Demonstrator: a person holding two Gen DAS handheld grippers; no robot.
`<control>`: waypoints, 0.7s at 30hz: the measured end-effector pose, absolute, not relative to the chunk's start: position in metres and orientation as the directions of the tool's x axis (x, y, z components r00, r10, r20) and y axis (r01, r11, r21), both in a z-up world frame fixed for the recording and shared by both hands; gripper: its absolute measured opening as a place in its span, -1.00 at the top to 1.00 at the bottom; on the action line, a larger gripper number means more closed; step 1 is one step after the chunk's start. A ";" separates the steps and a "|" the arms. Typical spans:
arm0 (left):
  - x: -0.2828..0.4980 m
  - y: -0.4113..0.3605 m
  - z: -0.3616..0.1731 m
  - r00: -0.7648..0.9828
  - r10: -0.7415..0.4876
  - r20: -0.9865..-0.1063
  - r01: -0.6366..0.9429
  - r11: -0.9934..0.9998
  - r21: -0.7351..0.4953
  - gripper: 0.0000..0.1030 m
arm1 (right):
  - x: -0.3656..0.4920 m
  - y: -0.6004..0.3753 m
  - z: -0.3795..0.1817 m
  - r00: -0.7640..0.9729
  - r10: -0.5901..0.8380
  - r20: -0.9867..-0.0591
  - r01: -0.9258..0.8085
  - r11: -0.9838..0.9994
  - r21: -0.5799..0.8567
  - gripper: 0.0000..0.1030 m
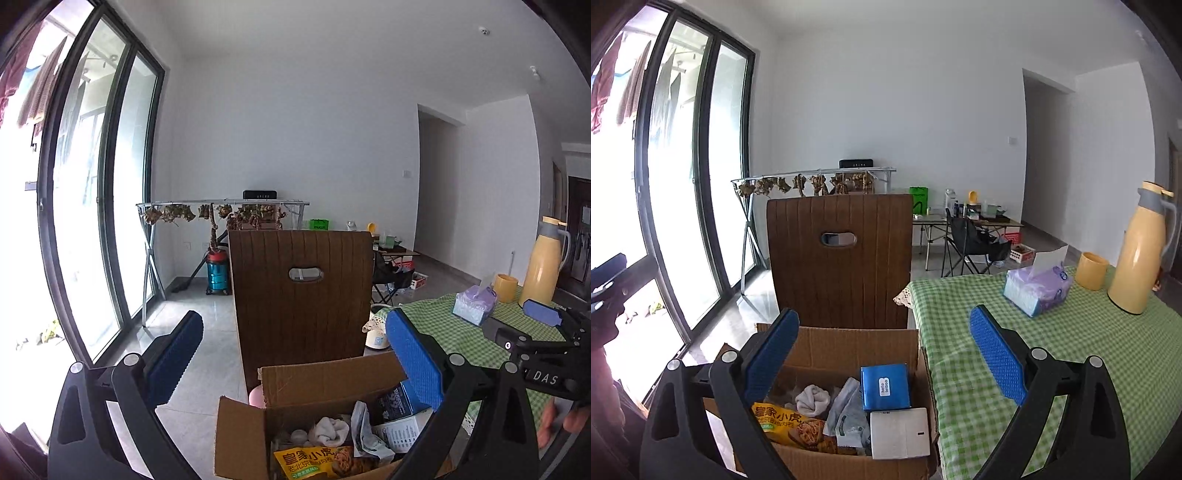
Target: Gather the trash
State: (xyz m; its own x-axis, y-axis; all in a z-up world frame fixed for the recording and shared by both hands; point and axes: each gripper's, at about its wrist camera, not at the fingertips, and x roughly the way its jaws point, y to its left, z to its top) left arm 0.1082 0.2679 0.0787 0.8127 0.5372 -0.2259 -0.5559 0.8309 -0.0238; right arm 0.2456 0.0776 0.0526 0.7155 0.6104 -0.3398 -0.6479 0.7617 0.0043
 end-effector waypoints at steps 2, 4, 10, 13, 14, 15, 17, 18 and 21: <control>0.108 0.265 0.078 0.815 0.536 -0.220 -0.553 0.833 -0.019 -0.87 | 0.243 0.076 0.053 0.724 0.606 -0.329 -0.642 0.767 -0.001 -0.75; 0.108 0.263 0.079 0.818 0.533 -0.216 -0.550 0.835 -0.022 -0.87 | 0.241 0.072 0.054 0.734 0.600 -0.319 -0.633 0.774 -0.001 -0.75; 0.119 0.249 0.078 0.845 0.490 -0.215 -0.506 0.863 -0.019 -0.87 | 0.251 0.035 0.060 0.787 0.534 -0.308 -0.559 0.829 0.008 -0.75; 0.138 0.229 0.075 0.876 0.427 -0.223 -0.444 0.895 -0.034 -0.87 | 0.256 0.001 0.061 0.827 0.473 -0.305 -0.495 0.869 0.004 -0.75; 0.144 0.223 0.074 0.885 0.407 -0.227 -0.425 0.904 -0.036 -0.87 | 0.257 -0.017 0.061 0.847 0.435 -0.306 -0.457 0.889 -0.003 -0.75; 0.156 0.210 0.072 0.897 0.374 -0.236 -0.392 0.919 -0.035 -0.87 | 0.259 -0.034 0.061 0.862 0.401 -0.310 -0.425 0.905 -0.012 -0.75; 0.175 0.186 0.070 0.908 0.330 -0.257 -0.347 0.938 -0.021 -0.87 | 0.260 -0.072 0.060 0.892 0.320 -0.319 -0.348 0.937 -0.031 -0.75; 0.182 0.175 0.069 0.916 0.306 -0.261 -0.322 0.947 -0.019 -0.87 | 0.260 -0.090 0.059 0.902 0.284 -0.324 -0.311 0.950 -0.033 -0.75; 0.210 0.122 0.064 0.946 0.176 -0.271 -0.190 0.981 -0.027 -0.87 | 0.254 -0.166 0.056 0.928 0.137 -0.345 -0.155 0.988 -0.026 -0.75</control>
State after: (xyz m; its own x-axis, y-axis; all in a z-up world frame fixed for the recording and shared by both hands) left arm 0.2097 0.1219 0.0643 0.9464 0.1760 -0.2708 -0.1902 0.9814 -0.0268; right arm 0.2543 -0.1661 0.0561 0.9285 0.1372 -0.3452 -0.1554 0.9875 -0.0255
